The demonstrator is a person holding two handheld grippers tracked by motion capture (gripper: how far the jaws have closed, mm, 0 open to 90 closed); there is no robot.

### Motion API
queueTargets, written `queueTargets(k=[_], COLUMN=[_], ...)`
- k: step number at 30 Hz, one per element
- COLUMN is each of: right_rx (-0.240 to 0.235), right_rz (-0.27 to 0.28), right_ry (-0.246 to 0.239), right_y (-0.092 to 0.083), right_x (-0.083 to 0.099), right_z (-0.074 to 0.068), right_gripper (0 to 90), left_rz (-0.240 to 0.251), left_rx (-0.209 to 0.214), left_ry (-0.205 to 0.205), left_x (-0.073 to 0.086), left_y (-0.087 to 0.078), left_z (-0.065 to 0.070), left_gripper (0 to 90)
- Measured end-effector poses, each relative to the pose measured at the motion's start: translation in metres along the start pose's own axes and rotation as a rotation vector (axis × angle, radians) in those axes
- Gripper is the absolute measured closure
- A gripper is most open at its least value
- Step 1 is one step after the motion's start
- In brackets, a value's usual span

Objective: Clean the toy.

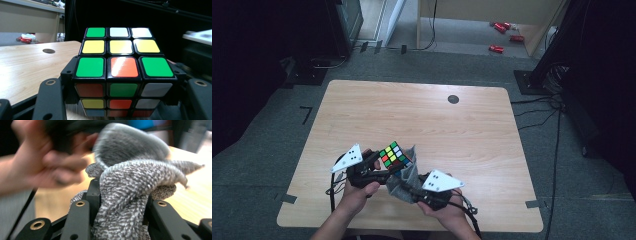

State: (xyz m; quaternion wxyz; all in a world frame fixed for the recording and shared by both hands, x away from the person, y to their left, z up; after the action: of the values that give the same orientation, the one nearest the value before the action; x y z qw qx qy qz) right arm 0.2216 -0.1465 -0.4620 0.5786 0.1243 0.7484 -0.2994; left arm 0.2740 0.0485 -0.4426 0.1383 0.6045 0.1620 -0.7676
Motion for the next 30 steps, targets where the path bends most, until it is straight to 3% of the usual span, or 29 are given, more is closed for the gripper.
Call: queueTargets(k=[2, 4, 6, 11, 13, 15, 22, 26, 30], right_rx=[0.053, 0.095, 0.071, -0.017, -0.025, -0.015, 0.096, 0.193, 0.304], right_rz=[0.041, 0.052, 0.050, -0.010, -0.021, -0.018, 0.021, 0.025, -0.005], right_ry=[0.082, 0.107, 0.093, 0.001, -0.024, -0.013, 0.051, 0.095, 0.134], right_y=[-0.004, -0.007, -0.006, 0.005, 0.007, 0.005, -0.011, -0.023, -0.030], right_x=[0.000, 0.000, 0.000, 0.004, 0.005, 0.005, -0.001, 0.001, 0.010], right_z=[0.012, 0.017, 0.013, -0.007, -0.009, -0.006, 0.023, 0.047, 0.071], right_gripper=[65.9, 65.9, 65.8, 65.5, 65.5, 65.4, 65.4, 65.3, 64.9], left_rz=[-0.004, -0.012, -0.018, -0.020, -0.018, -0.016, -0.023, -0.035, -0.042], left_rx=[0.007, 0.016, 0.018, -0.015, -0.030, -0.040, -0.083, -0.103, -0.108], left_ry=[0.004, 0.011, 0.013, -0.009, -0.015, -0.018, -0.030, -0.041, -0.048], left_x=[0.001, 0.002, 0.003, 0.004, 0.003, 0.003, 0.004, 0.005, 0.007], left_y=[0.002, 0.004, 0.006, 0.003, 0.001, 0.000, -0.002, -0.002, -0.002], left_z=[0.002, 0.004, 0.005, -0.002, -0.005, -0.007, -0.013, -0.017, -0.018], left_gripper=[33.9, 34.0, 33.9, 34.0, 34.0, 33.9, 34.0, 34.0, 34.0])
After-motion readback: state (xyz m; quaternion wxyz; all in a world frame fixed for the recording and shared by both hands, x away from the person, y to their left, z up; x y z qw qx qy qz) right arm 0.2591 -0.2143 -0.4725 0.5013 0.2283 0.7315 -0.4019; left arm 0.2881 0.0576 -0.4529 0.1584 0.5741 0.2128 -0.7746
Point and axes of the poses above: each handheld gripper's, and its own axes: y roughly forward along the jaws, x roughly out of its underside, z roughly to its right, the point moved 3 cm from there along y, roughly forward along the jaws, and after that the axes turned 4 degrees about y, right-handed, at the moved point
